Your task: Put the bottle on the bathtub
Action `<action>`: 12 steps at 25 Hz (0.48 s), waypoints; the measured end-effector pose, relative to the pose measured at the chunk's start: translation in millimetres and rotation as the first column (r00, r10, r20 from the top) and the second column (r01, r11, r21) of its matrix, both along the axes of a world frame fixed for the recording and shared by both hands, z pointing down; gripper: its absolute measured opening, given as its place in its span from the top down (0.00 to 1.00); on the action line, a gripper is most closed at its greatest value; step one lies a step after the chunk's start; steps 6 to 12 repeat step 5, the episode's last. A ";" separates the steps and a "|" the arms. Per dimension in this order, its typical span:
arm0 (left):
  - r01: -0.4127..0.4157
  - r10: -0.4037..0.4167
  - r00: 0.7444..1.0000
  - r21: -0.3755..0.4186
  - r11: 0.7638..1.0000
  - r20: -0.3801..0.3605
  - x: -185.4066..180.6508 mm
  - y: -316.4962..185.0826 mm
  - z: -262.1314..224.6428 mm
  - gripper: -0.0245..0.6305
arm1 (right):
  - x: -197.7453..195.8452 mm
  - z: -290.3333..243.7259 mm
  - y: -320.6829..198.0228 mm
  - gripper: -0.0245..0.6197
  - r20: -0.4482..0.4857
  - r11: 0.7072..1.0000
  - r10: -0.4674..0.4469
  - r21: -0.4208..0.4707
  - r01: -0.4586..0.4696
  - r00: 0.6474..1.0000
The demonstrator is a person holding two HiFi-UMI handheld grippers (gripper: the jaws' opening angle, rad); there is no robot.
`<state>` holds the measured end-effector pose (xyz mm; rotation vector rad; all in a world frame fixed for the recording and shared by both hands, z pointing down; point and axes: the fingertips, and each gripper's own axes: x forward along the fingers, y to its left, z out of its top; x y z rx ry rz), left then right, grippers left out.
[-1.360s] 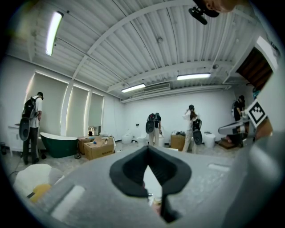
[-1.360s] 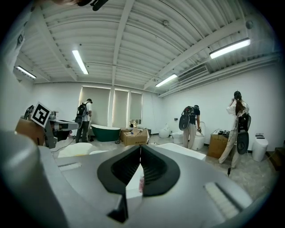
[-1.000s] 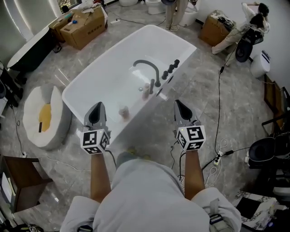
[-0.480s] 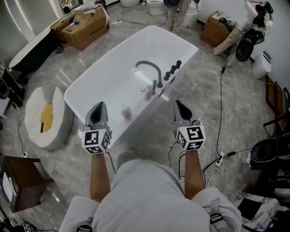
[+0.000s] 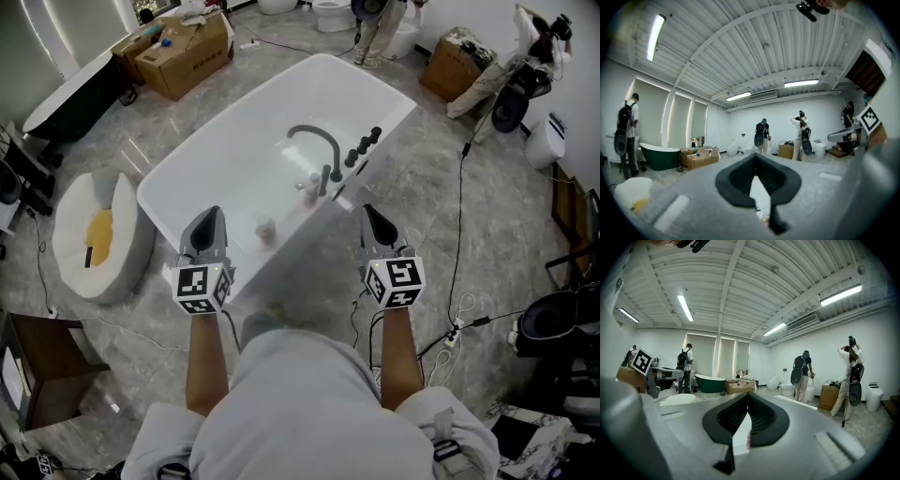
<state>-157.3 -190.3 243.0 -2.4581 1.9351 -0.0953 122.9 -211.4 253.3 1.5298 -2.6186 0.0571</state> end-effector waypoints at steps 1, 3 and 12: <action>0.000 0.000 1.000 0.000 1.000 0.000 -0.1 0.8 0.4 0.97 | -0.6 0.5 0.7 0.95 0.000 1.000 -0.001 0.000 0.001 1.000; 0.000 0.000 1.000 -0.001 1.000 -0.001 0.5 3.2 2.1 0.97 | -1.4 1.9 2.8 0.95 0.001 1.000 -0.003 -0.001 0.003 1.000; -0.002 0.002 1.000 -0.002 1.000 -0.002 1.3 5.8 4.0 0.97 | -2.1 3.1 5.2 0.96 0.001 1.000 -0.005 0.000 0.005 1.000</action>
